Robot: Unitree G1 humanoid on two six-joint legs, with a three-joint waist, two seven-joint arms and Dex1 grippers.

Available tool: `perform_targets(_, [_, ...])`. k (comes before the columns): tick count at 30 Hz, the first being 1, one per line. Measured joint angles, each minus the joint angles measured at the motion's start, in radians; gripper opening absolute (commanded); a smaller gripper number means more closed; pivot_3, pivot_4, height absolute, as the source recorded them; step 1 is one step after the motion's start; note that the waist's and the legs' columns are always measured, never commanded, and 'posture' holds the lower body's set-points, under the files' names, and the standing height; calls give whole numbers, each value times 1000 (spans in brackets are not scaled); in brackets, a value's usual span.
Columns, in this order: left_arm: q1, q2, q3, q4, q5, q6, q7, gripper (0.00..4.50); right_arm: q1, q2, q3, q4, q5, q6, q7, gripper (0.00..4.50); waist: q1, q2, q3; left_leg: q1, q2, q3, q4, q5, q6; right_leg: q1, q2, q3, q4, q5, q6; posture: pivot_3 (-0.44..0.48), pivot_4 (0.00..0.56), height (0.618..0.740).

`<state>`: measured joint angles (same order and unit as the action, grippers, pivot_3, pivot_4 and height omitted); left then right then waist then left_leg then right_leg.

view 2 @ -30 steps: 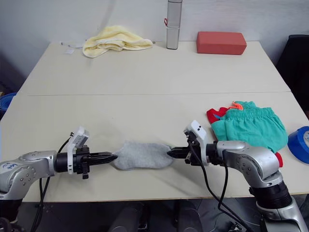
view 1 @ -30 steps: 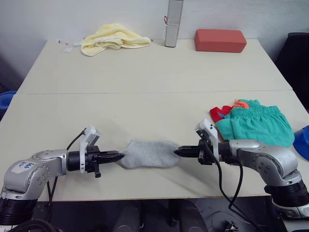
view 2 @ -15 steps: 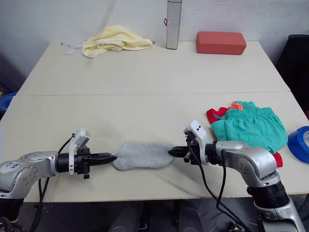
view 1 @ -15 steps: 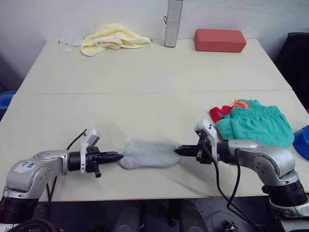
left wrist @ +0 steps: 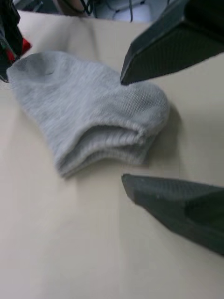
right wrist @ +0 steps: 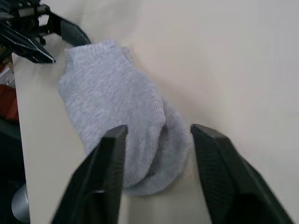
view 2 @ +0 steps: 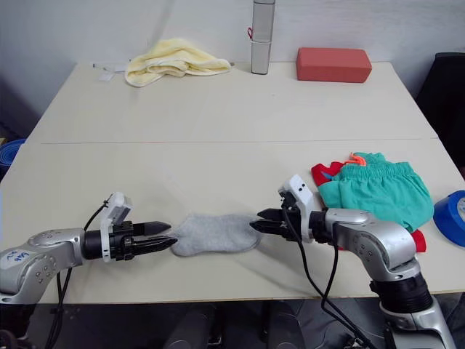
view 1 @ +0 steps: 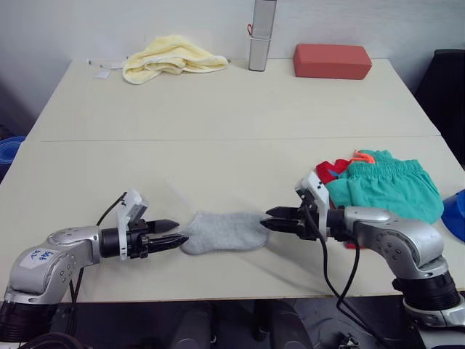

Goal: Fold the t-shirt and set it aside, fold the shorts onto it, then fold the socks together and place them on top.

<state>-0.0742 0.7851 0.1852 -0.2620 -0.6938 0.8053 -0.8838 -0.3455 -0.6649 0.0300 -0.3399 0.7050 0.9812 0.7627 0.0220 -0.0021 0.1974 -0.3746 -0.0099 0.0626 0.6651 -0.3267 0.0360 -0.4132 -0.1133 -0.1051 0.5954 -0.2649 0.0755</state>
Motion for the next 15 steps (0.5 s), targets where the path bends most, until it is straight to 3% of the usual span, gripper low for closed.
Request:
perform_targets(2, [29, 12, 40, 2, 3, -40, -26, 3580, 31, -40, -37, 1, -3, -46, 42, 2720, 0, 0, 0, 0, 0, 0, 0, 0, 0, 0, 0, 0, -1, 0, 0, 0, 150, 740])
perform_targets(4, [49, 23, 78, 1, 5, -91, -63, 3165, 50, -62, -77, 0, -1, -106, 109, 2764, 0, 0, 0, 0, 0, 0, 0, 0, 0, 0, 0, 0, -1, 0, 0, 0, 150, 740])
perform_targets(7, [2, 8, 80, -20, -11, -111, -79, 2332, 47, -28, -64, -21, 2, -185, 171, 2157, 0, 0, 0, 1, 0, 0, 0, 0, 0, 1, 0, 0, 0, 0, 0, 0, 150, 740])
perform_targets(13, [-74, -89, -67, -52, 46, -168, -49, 375, 35, 99, 142, -43, -127, -308, 141, 101, -1, 0, 0, 1, 0, 1, 0, 1, 0, 0, 1, 0, 6, 0, 0, 0, 150, 740])
perform_targets(14, [-79, -105, -93, -38, 75, -185, -37, 19, 34, 108, 184, -33, -175, -350, 140, 0, -1, 0, 0, 1, 0, 2, 0, 1, 0, 0, 1, 0, 6, 0, 0, 0, 150, 740])
perform_targets(15, [-81, -114, -126, -27, 106, -199, -27, 19, 33, 127, 223, -13, -218, -388, 138, 0, -2, -1, 0, 1, 0, 2, 1, 1, 0, 0, 2, 0, 6, 0, 0, 0, 150, 740])
